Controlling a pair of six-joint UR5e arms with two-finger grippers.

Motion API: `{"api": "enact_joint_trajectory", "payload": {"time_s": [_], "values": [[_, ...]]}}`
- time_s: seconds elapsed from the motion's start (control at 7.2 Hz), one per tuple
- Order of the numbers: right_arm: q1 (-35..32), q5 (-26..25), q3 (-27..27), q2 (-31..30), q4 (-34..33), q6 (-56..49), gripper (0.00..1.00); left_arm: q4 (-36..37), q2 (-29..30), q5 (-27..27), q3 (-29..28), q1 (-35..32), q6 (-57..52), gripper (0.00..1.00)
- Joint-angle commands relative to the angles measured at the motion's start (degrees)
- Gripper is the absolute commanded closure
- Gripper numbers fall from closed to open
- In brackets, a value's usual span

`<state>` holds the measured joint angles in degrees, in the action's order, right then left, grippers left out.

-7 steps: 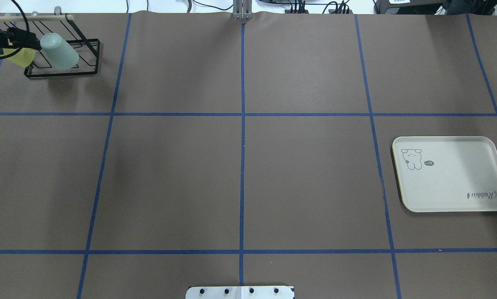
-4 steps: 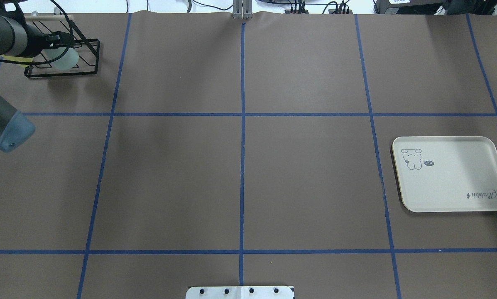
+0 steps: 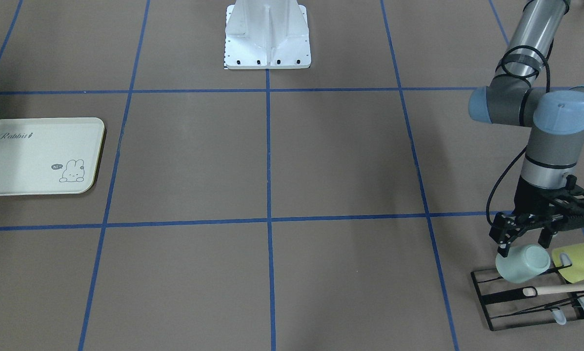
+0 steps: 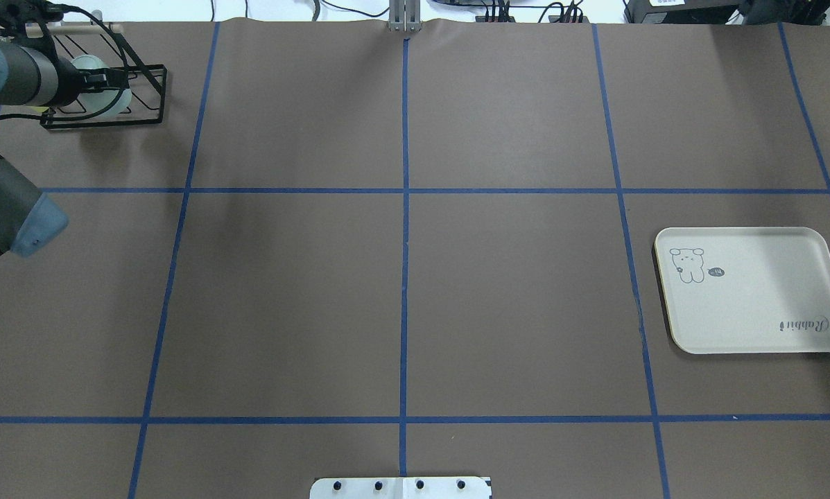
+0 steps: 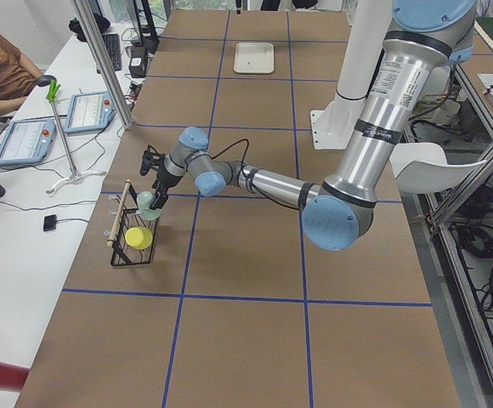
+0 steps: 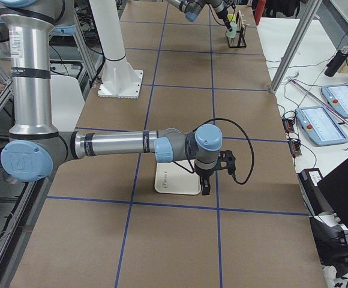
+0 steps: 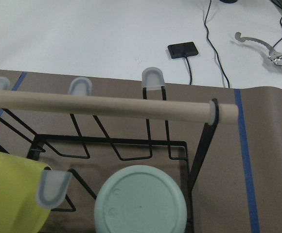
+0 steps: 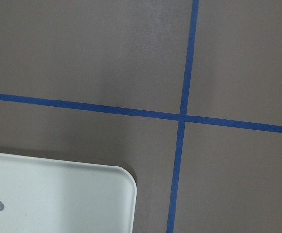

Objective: Left arm grabs green cup and hands to right arm on tray

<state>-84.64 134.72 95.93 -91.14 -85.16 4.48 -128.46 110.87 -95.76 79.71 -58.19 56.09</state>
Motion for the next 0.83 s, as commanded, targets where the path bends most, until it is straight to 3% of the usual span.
{"api": "enact_joint_trajectory", "payload": {"time_s": [0.0, 0.69], "values": [[0.00, 0.11, -0.39, 0.00, 0.00, 0.00, 0.00, -0.13, 1.10, 0.04, -2.18, 0.01, -0.63, 0.00], [0.00, 0.19, -0.39, 0.00, 0.00, 0.00, 0.00, 0.05, 1.89, 0.04, -2.63, -0.95, -0.80, 0.01]]}}
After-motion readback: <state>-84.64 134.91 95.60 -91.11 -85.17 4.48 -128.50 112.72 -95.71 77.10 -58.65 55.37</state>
